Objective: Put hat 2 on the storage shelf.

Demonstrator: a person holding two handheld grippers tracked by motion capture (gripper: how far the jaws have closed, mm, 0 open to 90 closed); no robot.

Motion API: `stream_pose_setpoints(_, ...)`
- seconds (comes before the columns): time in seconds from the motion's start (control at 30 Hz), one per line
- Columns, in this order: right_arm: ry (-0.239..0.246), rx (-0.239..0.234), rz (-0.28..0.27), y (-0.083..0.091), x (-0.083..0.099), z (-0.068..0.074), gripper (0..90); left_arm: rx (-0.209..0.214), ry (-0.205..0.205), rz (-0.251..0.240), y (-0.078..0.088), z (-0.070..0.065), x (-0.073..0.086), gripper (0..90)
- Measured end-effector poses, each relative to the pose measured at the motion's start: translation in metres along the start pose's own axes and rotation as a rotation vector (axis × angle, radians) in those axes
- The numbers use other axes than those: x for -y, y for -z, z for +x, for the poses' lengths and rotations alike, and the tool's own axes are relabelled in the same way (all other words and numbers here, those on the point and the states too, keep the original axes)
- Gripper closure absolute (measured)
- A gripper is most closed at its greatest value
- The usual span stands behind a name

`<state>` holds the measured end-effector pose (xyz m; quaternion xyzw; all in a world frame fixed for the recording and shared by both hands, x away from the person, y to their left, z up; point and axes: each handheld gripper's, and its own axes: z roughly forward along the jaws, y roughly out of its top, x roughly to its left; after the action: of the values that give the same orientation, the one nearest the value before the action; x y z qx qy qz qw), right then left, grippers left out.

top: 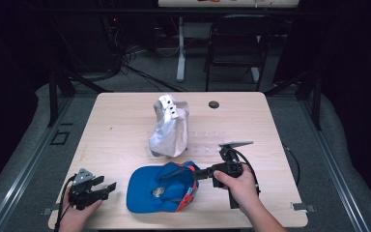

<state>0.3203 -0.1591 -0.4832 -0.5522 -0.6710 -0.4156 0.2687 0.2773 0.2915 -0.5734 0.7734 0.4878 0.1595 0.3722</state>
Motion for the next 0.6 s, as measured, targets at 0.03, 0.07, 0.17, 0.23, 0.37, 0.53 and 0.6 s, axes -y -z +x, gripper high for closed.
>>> stream_pose_setpoints(0.03,-0.017,-0.024,-0.011,0.0,-0.002,0.002,79.4,0.002,-0.002,0.001,0.0,0.0,0.0,39.7)
stream_pose_setpoints(0.07,-0.025,-0.05,-0.001,0.002,-0.004,0.003,79.4,0.002,-0.002,0.001,0.0,0.0,0.0,39.7)
stream_pose_setpoints(0.17,-0.065,-0.121,-0.003,0.004,-0.01,0.009,79.4,0.002,-0.003,0.002,0.0,0.0,0.0,39.7)
stream_pose_setpoints(0.23,-0.096,-0.152,-0.023,0.004,-0.014,0.014,79.4,0.004,-0.004,0.002,0.0,0.0,0.0,39.7)
stream_pose_setpoints(0.37,-0.113,-0.227,-0.012,0.009,-0.024,0.026,79.4,0.004,-0.002,0.0,0.0,0.0,0.0,39.7)
stream_pose_setpoints(0.53,-0.139,-0.296,-0.019,0.015,-0.031,0.04,79.4,0.005,-0.003,-0.001,0.0,0.0,0.0,39.9)
stream_pose_setpoints(0.6,-0.15,-0.312,-0.04,0.019,-0.034,0.048,79.4,0.005,-0.004,-0.004,0.001,0.0,0.0,39.9)
